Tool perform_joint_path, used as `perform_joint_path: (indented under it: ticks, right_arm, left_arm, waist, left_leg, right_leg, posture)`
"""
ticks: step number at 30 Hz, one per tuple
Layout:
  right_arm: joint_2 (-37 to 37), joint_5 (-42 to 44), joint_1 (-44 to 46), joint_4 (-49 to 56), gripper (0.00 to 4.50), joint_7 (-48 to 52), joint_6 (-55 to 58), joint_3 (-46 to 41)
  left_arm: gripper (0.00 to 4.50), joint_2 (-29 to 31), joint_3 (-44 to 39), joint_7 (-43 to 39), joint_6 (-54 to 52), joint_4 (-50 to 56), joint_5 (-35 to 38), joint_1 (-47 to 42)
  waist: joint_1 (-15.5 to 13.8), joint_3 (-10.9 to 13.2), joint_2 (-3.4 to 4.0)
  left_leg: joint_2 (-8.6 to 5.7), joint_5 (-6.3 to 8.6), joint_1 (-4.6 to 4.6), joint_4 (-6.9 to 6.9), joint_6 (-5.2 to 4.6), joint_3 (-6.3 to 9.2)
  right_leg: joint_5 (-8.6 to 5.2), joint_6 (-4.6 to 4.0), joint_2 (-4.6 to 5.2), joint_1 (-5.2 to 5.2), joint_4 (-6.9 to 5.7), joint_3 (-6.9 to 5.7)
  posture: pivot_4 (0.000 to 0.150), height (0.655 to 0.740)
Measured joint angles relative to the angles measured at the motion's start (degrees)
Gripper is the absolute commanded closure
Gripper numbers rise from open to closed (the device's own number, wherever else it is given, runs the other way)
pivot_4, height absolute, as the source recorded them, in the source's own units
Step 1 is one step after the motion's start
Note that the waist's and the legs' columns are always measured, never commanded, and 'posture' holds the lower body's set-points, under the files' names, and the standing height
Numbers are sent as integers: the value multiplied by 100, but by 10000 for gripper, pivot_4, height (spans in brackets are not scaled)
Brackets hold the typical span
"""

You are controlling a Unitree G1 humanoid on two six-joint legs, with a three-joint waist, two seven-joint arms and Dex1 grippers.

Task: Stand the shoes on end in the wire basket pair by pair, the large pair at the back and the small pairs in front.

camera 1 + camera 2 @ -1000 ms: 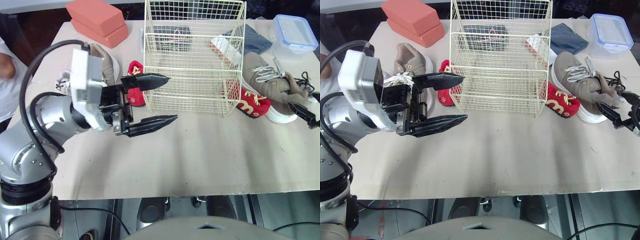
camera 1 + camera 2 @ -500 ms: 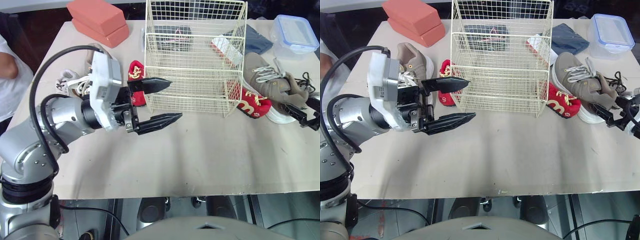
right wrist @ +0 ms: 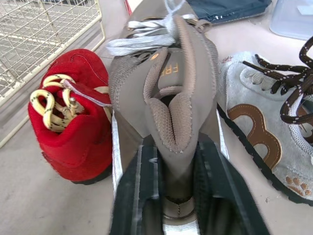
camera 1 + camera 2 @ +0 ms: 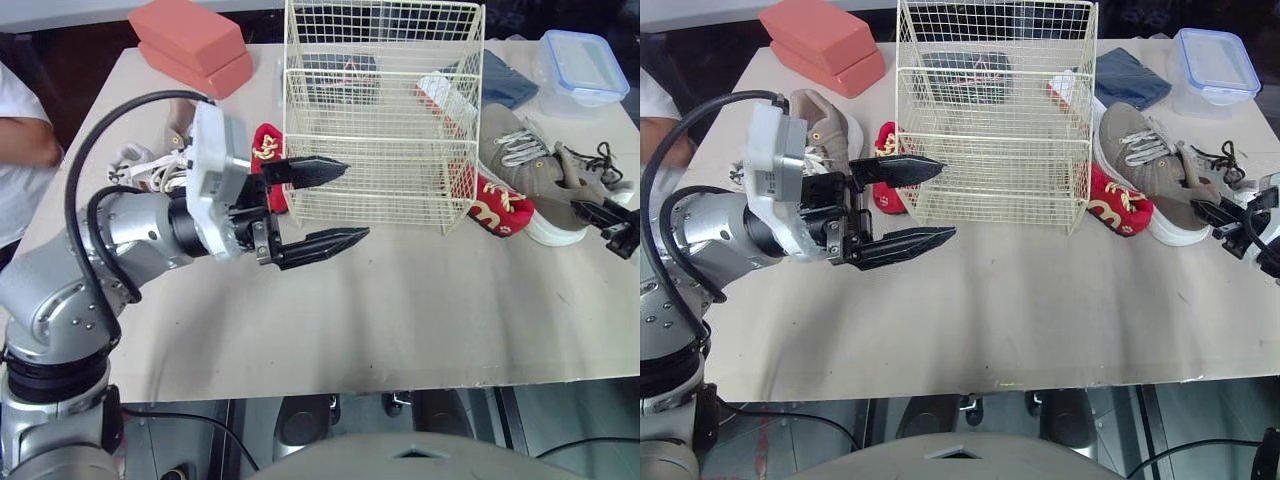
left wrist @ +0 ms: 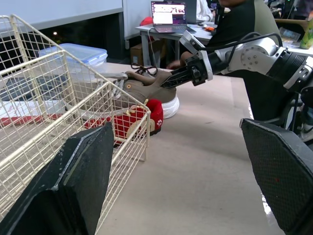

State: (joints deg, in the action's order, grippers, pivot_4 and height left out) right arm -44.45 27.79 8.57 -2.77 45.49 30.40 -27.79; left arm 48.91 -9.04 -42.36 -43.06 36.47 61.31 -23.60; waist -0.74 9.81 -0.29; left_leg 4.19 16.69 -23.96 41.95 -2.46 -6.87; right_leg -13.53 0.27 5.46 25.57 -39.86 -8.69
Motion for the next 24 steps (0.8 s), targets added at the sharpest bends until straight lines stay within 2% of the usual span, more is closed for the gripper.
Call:
perform_joint_path:
  ticks: [9, 15, 20, 24]
  right_arm:
    - [500, -1, 130, 5, 44441, -566, -806, -223]
    - [814, 371, 827, 356, 44441, -963, -1627, -759]
    - [971, 832, 1117, 875, 44441, -571, -1989, -602]
    - [877, 781, 1234, 1261, 44441, 152, -2459, 10]
  left_arm:
    - [0, -86, 91, -433, 198, -265, -389, -73]
    - [0, -140, 180, -722, 332, -505, -642, -180]
    - [0, -121, 165, -950, 469, -714, -831, -229]
    - [0, 78, -29, -1207, 596, -894, -970, -218]
  waist:
    - [-6, 7, 10]
    - [-2, 10, 14]
    - [16, 11, 16]
    - [10, 11, 16]
  left_leg:
    - [-1, 0, -1, -2, 0, -9]
    - [-1, 0, 0, -8, 1, -11]
    - [0, 0, 4, -13, 2, -17]
    - [1, 0, 6, -17, 2, -16]
  right_leg:
    - [0, 1, 0, 7, -1, 7]
    - [0, 0, -1, 9, 0, 8]
    - [1, 0, -2, 10, 0, 13]
    - [0, 0, -3, 11, 2, 12]
  posture:
    - [1500, 6860]
    - [1500, 6860]
    - [1500, 6860]
    - [1500, 6860]
